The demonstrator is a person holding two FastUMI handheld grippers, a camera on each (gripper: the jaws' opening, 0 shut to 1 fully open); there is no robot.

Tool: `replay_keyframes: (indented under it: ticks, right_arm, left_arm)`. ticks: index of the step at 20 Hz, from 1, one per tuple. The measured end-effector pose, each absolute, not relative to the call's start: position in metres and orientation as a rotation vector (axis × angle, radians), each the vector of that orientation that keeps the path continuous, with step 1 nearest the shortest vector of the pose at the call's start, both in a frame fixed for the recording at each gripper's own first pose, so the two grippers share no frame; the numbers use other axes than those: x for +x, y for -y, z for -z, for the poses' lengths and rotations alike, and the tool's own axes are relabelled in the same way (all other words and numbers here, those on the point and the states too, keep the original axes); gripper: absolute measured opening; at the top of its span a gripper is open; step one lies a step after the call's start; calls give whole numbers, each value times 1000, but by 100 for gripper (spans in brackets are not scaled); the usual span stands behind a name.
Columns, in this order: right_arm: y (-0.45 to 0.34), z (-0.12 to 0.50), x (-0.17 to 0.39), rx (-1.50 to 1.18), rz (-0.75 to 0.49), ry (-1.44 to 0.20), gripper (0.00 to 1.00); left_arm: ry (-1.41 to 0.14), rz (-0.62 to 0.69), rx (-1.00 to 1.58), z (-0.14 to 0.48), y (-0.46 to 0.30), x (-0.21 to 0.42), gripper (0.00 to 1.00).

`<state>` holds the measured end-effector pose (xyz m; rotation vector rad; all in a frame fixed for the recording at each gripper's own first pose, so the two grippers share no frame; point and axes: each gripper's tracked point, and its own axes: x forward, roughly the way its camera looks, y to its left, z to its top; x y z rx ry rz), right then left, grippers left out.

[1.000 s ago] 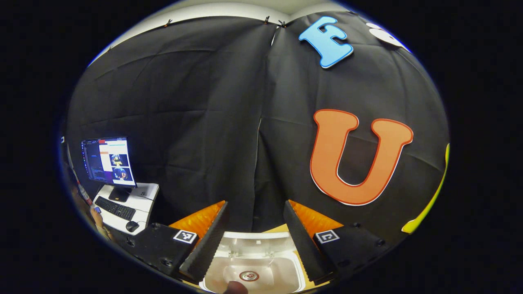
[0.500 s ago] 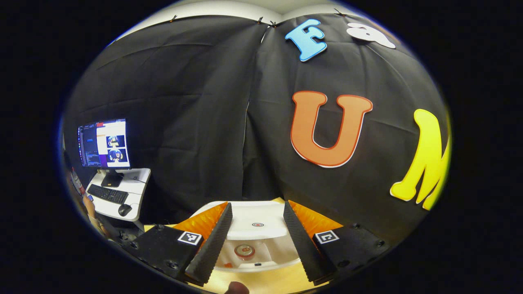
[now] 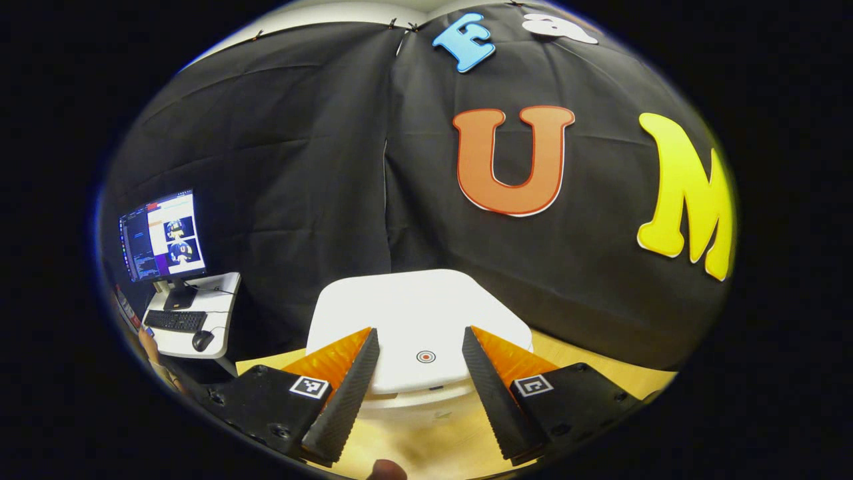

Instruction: Press the lid of the desktop garbage bin to open it, pick up the crumpled paper on the desktop and throw it into the bin, then pick up the pop can on the desktop and drop it into the bin, and finally close the garbage bin lid.

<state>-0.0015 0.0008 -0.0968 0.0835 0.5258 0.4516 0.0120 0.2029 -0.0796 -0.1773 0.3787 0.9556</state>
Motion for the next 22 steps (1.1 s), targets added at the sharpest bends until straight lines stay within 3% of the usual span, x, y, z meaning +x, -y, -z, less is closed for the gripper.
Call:
replay_keyframes:
  ticks: [4, 9, 16, 18, 22]
  right_arm:
    - [-10, 99, -6, 93, -474, -530, 86]
    - [-10, 103, -7, 107, -468, -546, 86]
    - [-3, 96, 4, 126, -443, -514, 86]
    - [-3, 92, 9, 136, -425, -490, 86]
    - [3, 65, 29, 129, -333, -360, 86]
  left_arm:
    - [-407, -954, -137, 86, -202, 15, 85]
    - [-299, -966, -175, 90, -201, 11, 86]
    - [-245, -964, -39, 80, -200, 16, 83]
    - [-250, -855, -61, 77, -188, 26, 82]
    - [-78, -624, -44, 10, -151, 47, 85]
